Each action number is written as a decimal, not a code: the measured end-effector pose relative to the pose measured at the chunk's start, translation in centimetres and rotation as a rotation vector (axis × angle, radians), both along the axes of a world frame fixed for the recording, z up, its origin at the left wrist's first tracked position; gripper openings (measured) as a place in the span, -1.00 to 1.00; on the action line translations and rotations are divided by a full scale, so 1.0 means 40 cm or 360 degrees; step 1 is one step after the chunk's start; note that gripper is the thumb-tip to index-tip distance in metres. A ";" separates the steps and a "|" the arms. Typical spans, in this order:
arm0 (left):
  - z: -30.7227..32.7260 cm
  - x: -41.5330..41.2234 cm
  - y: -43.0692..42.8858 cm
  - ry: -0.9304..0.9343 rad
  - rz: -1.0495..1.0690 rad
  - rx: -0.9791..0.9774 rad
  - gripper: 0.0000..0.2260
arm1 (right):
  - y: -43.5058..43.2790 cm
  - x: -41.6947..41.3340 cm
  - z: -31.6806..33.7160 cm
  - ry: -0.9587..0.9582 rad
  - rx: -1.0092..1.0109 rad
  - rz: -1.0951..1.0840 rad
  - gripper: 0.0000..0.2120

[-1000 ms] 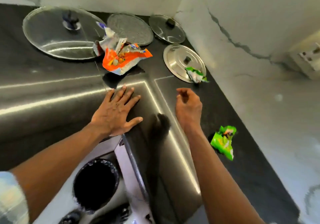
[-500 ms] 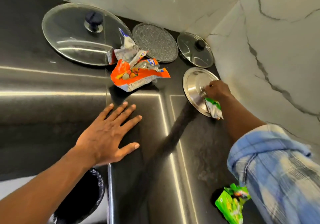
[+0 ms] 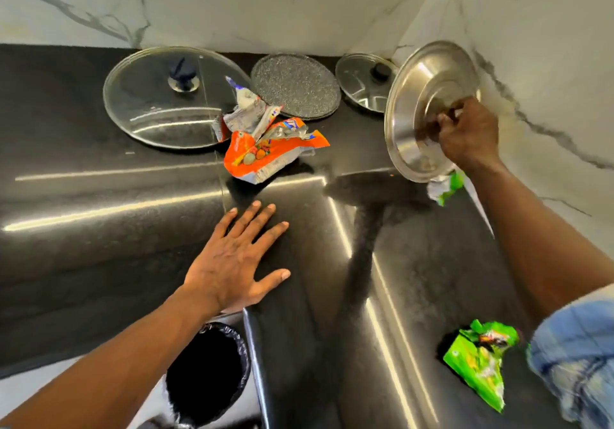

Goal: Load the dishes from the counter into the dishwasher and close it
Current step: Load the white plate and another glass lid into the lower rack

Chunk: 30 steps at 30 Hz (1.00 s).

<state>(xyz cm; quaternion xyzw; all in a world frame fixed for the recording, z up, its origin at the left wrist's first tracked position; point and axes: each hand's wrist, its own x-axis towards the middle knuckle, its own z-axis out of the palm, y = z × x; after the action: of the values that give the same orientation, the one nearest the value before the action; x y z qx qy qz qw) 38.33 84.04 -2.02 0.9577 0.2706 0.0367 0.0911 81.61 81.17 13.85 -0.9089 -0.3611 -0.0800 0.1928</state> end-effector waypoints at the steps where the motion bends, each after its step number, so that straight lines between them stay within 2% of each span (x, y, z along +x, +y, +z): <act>1: 0.002 0.000 0.000 -0.0004 -0.0003 -0.0006 -0.25 | -0.019 -0.006 0.029 0.0033 0.0108 -0.0034 -0.69; 5: 0.007 0.000 -0.002 -0.0029 -0.0009 0.0004 -0.25 | -0.102 -0.078 0.109 0.0188 0.0574 -0.0154 -0.71; 11: 0.013 0.001 0.002 -0.0092 -0.0015 -0.0041 -0.24 | -0.243 -0.278 0.140 0.0359 0.1055 -0.0234 -0.72; 18: 0.054 -0.012 -0.003 -0.0151 -0.0089 -0.0154 -0.27 | -0.446 -0.589 0.125 0.0550 0.1323 -0.0456 -0.72; 22: 0.071 -0.029 0.000 -0.0277 -0.0218 -0.0215 -0.31 | -0.578 -0.809 0.126 0.0502 0.1482 -0.0590 -0.76; 28: 0.080 -0.067 -0.014 -0.0575 -0.0542 -0.0194 -0.38 | -0.780 -1.152 0.123 0.0269 0.1926 -0.1077 -0.81; 30: 0.073 -0.121 -0.071 -0.0677 -0.0688 -0.0206 -0.45 | -0.856 -1.299 0.113 0.0185 0.1965 -0.1247 -0.82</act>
<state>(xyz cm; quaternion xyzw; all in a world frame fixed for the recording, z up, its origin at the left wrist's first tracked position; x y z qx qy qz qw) 33.48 81.20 0.91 0.9561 0.0374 0.1987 0.2122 29.65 46.95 18.39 -0.6998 0.1120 -0.2835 0.6460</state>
